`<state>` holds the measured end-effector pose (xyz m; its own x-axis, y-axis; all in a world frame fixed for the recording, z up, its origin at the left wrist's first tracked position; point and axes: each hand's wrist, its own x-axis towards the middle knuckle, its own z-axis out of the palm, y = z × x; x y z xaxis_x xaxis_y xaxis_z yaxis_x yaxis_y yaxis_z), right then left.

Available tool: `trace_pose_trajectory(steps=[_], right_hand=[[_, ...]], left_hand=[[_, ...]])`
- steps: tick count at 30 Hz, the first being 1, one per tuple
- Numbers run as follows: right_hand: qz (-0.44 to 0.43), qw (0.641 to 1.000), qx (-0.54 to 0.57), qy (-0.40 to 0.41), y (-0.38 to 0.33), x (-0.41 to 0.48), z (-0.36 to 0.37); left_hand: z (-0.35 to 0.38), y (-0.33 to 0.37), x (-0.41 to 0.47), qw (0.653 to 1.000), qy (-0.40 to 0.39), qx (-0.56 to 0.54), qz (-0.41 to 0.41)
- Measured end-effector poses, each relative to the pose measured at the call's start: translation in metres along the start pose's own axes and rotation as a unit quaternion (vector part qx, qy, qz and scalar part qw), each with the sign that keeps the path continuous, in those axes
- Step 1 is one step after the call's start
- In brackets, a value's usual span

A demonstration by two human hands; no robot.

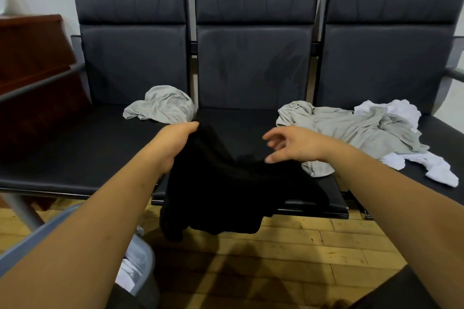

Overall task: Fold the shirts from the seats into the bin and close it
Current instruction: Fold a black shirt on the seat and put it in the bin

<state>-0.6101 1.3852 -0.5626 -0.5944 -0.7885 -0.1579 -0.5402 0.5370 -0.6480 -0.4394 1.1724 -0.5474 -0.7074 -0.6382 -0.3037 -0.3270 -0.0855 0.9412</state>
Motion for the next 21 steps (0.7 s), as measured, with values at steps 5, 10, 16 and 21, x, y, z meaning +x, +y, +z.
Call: trace_pose_trajectory(steps=[5, 10, 16, 21], right_hand=[[-0.128, 0.978, 0.162, -0.032, -0.049, 0.003, 0.048], [-0.122, 0.958, 0.220, 0.140, -0.053, 0.012, 0.038], [-0.033, 0.887, 0.400, 0.227, -0.035, 0.005, 0.002], [0.026, 0.885, 0.368, 0.283, -0.014, 0.010, -0.008]], left_hand=[[0.025, 0.002, -0.003, 0.988, -0.109, 0.088, 0.068], [0.012, -0.012, 0.012, 0.964, -0.217, 0.120, 0.099], [-0.009, -0.034, 0.033, 0.880, -0.108, 0.443, 0.133], [-0.022, -0.036, 0.045, 0.893, 0.040, 0.414, 0.173]])
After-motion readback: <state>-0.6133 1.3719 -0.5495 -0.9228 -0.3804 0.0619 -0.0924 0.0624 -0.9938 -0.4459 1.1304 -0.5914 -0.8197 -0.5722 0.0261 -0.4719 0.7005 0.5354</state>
